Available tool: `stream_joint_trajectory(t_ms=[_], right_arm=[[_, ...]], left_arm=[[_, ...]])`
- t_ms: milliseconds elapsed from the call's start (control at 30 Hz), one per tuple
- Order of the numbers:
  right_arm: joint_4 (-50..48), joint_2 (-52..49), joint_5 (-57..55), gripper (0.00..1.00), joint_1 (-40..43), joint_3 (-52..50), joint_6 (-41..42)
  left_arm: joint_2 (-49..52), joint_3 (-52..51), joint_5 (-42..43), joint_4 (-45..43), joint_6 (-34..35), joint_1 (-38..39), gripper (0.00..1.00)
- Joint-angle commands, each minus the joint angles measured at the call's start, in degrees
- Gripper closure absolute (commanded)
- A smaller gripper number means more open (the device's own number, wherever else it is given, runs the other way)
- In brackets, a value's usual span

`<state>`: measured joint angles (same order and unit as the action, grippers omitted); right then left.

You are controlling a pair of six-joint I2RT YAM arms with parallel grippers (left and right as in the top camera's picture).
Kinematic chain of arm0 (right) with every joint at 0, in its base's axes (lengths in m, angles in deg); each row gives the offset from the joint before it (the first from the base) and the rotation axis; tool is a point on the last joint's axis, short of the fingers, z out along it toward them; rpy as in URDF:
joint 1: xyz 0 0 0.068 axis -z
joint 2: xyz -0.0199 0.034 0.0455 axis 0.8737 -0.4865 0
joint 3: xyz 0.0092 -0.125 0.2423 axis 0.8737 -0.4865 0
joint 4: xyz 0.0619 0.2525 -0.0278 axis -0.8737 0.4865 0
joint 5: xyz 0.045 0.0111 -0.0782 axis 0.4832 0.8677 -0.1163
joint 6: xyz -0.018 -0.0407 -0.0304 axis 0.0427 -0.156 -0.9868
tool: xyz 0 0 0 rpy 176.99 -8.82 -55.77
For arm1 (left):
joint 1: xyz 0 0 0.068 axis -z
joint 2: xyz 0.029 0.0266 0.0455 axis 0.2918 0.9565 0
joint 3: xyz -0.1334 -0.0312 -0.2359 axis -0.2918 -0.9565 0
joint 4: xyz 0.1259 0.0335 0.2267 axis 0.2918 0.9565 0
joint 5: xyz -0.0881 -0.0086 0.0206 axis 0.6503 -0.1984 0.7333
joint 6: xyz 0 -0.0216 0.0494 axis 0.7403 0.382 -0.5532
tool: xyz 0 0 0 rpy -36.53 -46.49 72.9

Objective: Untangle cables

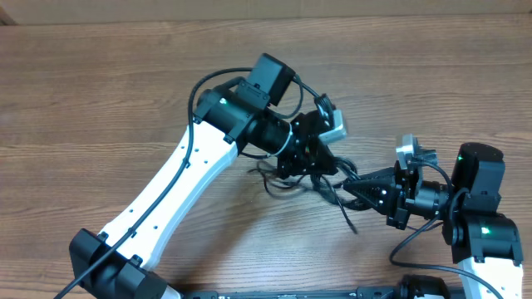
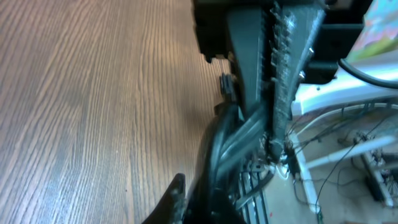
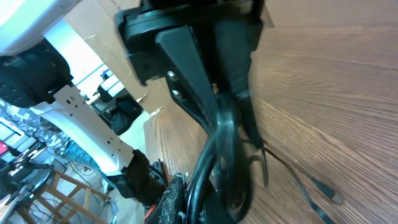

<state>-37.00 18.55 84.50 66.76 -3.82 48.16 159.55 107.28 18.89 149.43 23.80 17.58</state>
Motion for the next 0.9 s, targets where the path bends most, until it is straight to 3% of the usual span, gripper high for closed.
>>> stream_joint_trajectory(t_ms=[0, 100, 133, 267, 400, 567, 867], right_arm=[[-0.42, 0.7, 3.06, 0.96, -0.11, 0.5, 0.0], [-0.28, 0.7, 2.19, 0.95, -0.11, 0.5, 0.02], [-0.11, 0.7, 1.49, 0.91, -0.11, 0.5, 0.04], [-0.35, 0.7, -6.69, 0.6, -0.11, 0.5, 7.23], [-0.35, 0.7, -17.7, 0.4, -0.11, 0.5, 15.17], [-0.33, 0.7, -19.52, 0.32, -0.11, 0.5, 16.57], [-2.14, 0.7, -17.14, 0.31, -0.11, 0.5, 19.32]], left_arm=[[-0.63, 0.85, -1.29, -1.27, -0.74, 0.09, 0.96], [-0.63, 0.85, -1.57, -1.46, -0.74, 0.09, 0.96], [-0.63, 0.85, -1.86, -1.44, -0.55, 0.09, 0.96], [-0.63, 0.87, -5.14, -2.01, 4.33, -0.39, 0.96], [-0.63, 0.87, -9.9, -4.79, 16.33, -2.45, 0.96], [-0.63, 0.87, -9.18, -8.72, 30.67, -7.74, 0.96], [-0.63, 0.87, 7.08, -25.77, 47.12, -13.16, 0.96]])
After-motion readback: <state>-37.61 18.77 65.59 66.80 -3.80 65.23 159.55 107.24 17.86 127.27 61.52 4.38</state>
